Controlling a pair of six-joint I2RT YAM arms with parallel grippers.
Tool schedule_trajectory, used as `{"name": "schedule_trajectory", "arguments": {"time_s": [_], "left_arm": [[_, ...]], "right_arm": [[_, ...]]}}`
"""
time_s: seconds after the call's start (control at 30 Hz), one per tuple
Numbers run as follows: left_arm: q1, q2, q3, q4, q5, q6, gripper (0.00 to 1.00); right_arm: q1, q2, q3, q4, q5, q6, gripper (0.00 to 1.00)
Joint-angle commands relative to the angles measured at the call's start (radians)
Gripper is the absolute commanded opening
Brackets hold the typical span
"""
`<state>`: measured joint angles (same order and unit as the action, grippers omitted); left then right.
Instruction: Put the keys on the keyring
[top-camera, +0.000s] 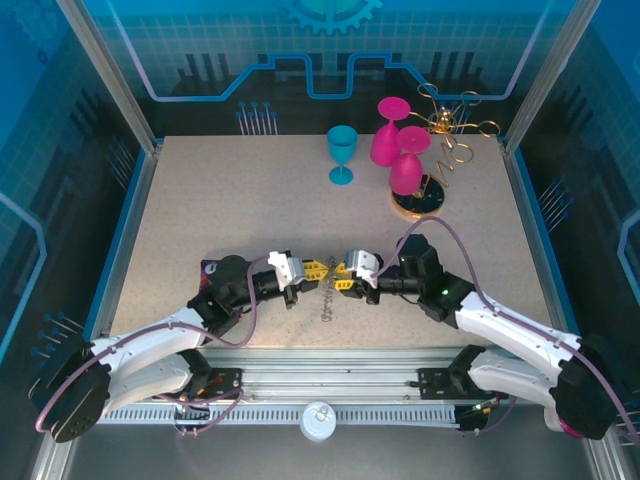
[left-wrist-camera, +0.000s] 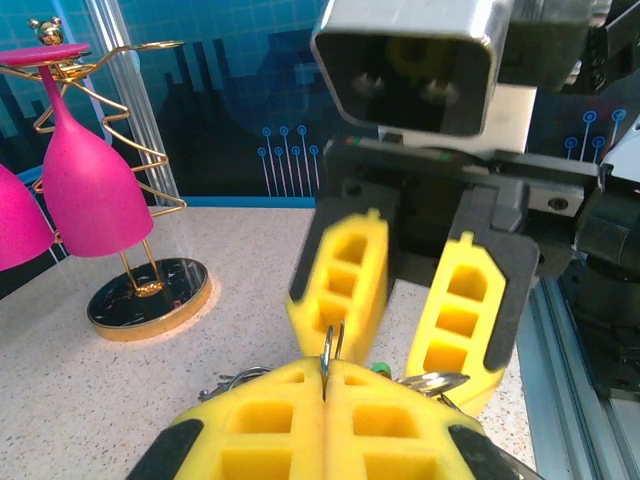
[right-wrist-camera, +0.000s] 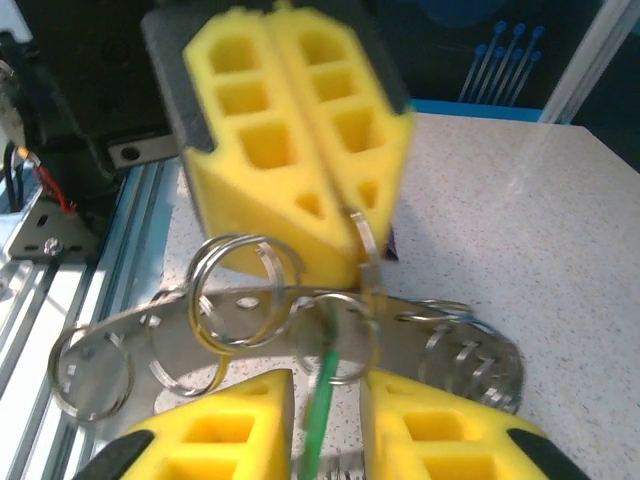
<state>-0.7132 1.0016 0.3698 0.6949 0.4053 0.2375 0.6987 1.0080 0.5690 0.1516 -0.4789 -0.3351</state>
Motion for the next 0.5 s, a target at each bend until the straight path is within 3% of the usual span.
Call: {"name": "schedule_trajectory", "arguments": {"time_s": [0.0, 0.17, 0.47], "left_arm": [[0.006, -0.003, 0.009, 0.033, 0.010, 0.027, 0.00], [0.006, 0.000, 0.017, -0.013, 0.039, 0.061, 0.00], [0.006, 0.006, 0.029, -0.025, 0.068, 0.064, 0.00]], "right_arm": [[-0.052, -0.076, -0.009, -0.032, 0.001, -0.009, 0.32], [-0.083, -0.112, 0.006, -0.082, -0.049, -0.057, 0.33], [-0.053, -0.037, 0.023, 0.040, -0.122, -0.019, 0.27]]}}
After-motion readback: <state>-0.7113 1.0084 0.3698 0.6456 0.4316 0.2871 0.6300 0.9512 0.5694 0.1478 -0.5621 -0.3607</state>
